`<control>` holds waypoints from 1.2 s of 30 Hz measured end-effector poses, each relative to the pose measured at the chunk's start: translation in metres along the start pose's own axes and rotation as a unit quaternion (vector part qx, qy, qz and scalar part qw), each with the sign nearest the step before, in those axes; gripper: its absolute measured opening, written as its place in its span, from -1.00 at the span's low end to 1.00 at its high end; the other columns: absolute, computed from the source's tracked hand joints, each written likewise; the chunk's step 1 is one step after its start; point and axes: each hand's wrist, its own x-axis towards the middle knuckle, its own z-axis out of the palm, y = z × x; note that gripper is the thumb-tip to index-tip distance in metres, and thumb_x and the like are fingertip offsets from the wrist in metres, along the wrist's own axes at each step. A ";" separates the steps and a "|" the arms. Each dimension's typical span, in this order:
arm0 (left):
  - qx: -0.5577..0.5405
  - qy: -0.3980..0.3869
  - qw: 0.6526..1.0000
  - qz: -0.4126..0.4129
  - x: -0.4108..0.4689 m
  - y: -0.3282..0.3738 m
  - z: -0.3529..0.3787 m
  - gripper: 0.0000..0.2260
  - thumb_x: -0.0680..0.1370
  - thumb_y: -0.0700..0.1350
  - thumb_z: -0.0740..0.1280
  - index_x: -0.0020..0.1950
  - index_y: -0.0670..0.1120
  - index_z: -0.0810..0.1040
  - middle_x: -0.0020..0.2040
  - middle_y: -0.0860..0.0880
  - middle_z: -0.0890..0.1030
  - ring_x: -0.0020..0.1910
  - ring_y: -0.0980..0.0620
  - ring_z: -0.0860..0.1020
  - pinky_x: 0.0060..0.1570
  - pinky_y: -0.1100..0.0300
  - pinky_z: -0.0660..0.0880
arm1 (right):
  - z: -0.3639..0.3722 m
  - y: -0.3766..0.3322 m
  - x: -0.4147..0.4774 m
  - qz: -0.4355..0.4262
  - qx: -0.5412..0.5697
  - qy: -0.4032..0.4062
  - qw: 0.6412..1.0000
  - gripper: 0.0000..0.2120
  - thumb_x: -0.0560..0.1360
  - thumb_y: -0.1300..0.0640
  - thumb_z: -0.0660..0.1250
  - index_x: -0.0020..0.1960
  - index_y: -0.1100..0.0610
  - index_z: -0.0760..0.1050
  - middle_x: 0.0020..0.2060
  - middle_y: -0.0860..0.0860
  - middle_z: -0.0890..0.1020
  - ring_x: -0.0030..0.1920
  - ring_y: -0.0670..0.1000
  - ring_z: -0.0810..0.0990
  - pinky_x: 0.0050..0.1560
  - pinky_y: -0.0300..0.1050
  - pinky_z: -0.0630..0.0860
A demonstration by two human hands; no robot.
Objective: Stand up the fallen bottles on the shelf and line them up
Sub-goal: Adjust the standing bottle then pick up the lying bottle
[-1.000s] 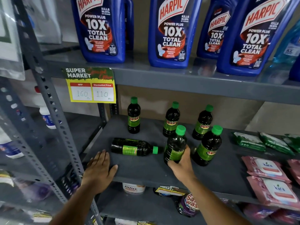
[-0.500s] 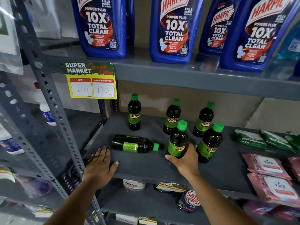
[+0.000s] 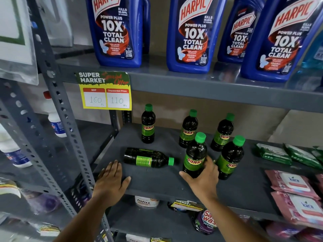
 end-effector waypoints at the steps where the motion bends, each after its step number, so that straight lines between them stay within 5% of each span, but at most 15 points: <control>1: 0.000 0.001 1.000 0.000 0.000 0.001 0.000 -0.24 0.51 0.33 -0.20 0.55 -0.14 -0.15 0.59 -0.09 -0.10 0.55 -0.03 -0.14 0.50 0.03 -0.14 | 0.002 0.002 -0.010 -0.034 0.015 0.036 0.999 -0.13 0.18 -0.27 0.54 0.33 0.11 0.35 0.11 0.08 0.49 0.18 0.10 0.40 0.18 0.16 0.38; 3: 0.001 -0.001 1.000 0.000 0.000 0.001 0.000 -0.25 0.52 0.32 -0.18 0.55 -0.15 -0.14 0.59 -0.10 -0.10 0.56 -0.03 -0.14 0.51 0.03 -0.15 | 0.010 0.001 -0.030 -0.140 0.034 0.071 0.987 -0.33 0.28 -0.25 0.44 0.24 0.09 0.37 0.07 0.07 0.46 0.12 0.06 0.38 0.12 0.05 0.30; 7: 0.014 -0.016 1.000 0.010 0.003 -0.002 -0.006 -0.24 0.52 0.33 -0.15 0.55 -0.16 -0.10 0.59 -0.11 -0.06 0.56 -0.07 -0.09 0.52 0.01 -0.08 | 0.030 -0.018 -0.041 -0.278 0.012 -0.021 0.960 -0.49 0.37 -0.12 0.40 0.24 0.04 0.38 0.15 -0.03 0.36 0.19 0.00 0.38 0.22 -0.11 0.29; 11: -0.004 0.006 1.000 0.012 0.003 -0.003 -0.008 -0.20 0.49 0.38 -0.19 0.55 -0.14 -0.04 0.59 -0.11 0.00 0.56 -0.06 -0.07 0.51 0.02 -0.08 | 0.048 -0.049 -0.021 -0.264 -0.065 -0.133 0.953 -0.42 0.45 -0.03 0.35 0.42 0.10 0.33 0.39 0.09 0.34 0.40 0.13 0.31 0.42 0.00 0.27; 15: -0.021 0.041 0.998 0.032 0.002 -0.002 -0.005 -0.18 0.46 0.36 -0.30 0.55 -0.15 -0.03 0.59 -0.12 -0.01 0.55 -0.01 -0.12 0.48 0.09 -0.18 | 0.061 -0.067 0.004 -0.224 -0.183 -0.239 0.927 -0.35 0.56 -0.03 0.22 0.57 -0.09 0.01 0.57 0.06 0.11 0.53 0.20 0.06 0.50 0.07 0.08; 19: -0.028 0.049 0.998 0.031 0.001 -0.003 -0.003 -0.19 0.46 0.36 -0.28 0.55 -0.15 -0.02 0.59 -0.11 0.00 0.56 0.00 -0.11 0.48 0.09 -0.17 | 0.066 -0.075 0.012 -0.200 -0.262 -0.293 0.897 -0.30 0.59 0.02 0.23 0.54 -0.24 -0.14 0.49 0.08 0.25 0.43 0.21 0.22 0.32 0.12 0.37; 25: -0.019 0.054 0.998 0.027 0.003 -0.003 -0.001 -0.18 0.45 0.35 -0.29 0.55 -0.14 -0.01 0.59 -0.11 0.00 0.56 -0.01 -0.09 0.48 0.09 -0.15 | 0.042 -0.106 0.016 -0.162 -0.291 -0.381 0.862 -0.16 0.54 0.17 0.32 0.54 -0.27 -0.14 0.44 0.09 0.37 0.36 0.19 0.42 0.25 0.11 0.45; 28: -0.014 0.047 0.998 0.025 0.003 -0.002 0.000 -0.21 0.47 0.35 -0.26 0.55 -0.13 -0.03 0.59 -0.11 0.00 0.56 -0.01 -0.08 0.49 0.08 -0.14 | 0.014 -0.135 0.022 -0.183 -0.326 -0.399 0.837 -0.18 0.50 0.20 0.35 0.57 -0.15 -0.03 0.42 0.09 0.38 0.35 0.19 0.43 0.26 0.06 0.44; 30: -0.012 0.039 0.999 0.025 0.004 -0.003 -0.001 -0.22 0.47 0.35 -0.25 0.55 -0.13 -0.06 0.59 -0.10 -0.03 0.56 -0.01 -0.10 0.48 0.07 -0.15 | -0.007 -0.156 0.030 -0.191 -0.318 -0.403 0.837 -0.32 0.46 0.15 0.43 0.50 -0.05 0.24 0.32 0.10 0.47 0.30 0.18 0.48 0.20 0.02 0.46; 32: -0.015 0.027 0.999 0.022 0.005 -0.002 -0.001 -0.21 0.47 0.35 -0.24 0.55 -0.13 -0.09 0.59 -0.11 -0.05 0.56 -0.02 -0.11 0.48 0.06 -0.16 | -0.021 -0.174 0.039 -0.194 -0.283 -0.378 0.860 -0.51 0.44 0.09 0.46 0.33 -0.01 0.44 0.23 0.07 0.54 0.22 0.16 0.53 0.14 -0.02 0.48; 36: -0.005 0.011 1.000 0.026 0.006 -0.001 -0.005 -0.24 0.51 0.32 -0.20 0.55 -0.16 -0.10 0.59 -0.12 -0.07 0.56 -0.05 -0.12 0.50 0.05 -0.15 | -0.021 -0.197 0.048 -0.193 -0.205 -0.291 0.914 -0.66 0.49 0.02 0.41 0.26 -0.04 0.53 0.21 0.07 0.59 0.19 0.15 0.55 0.11 -0.08 0.46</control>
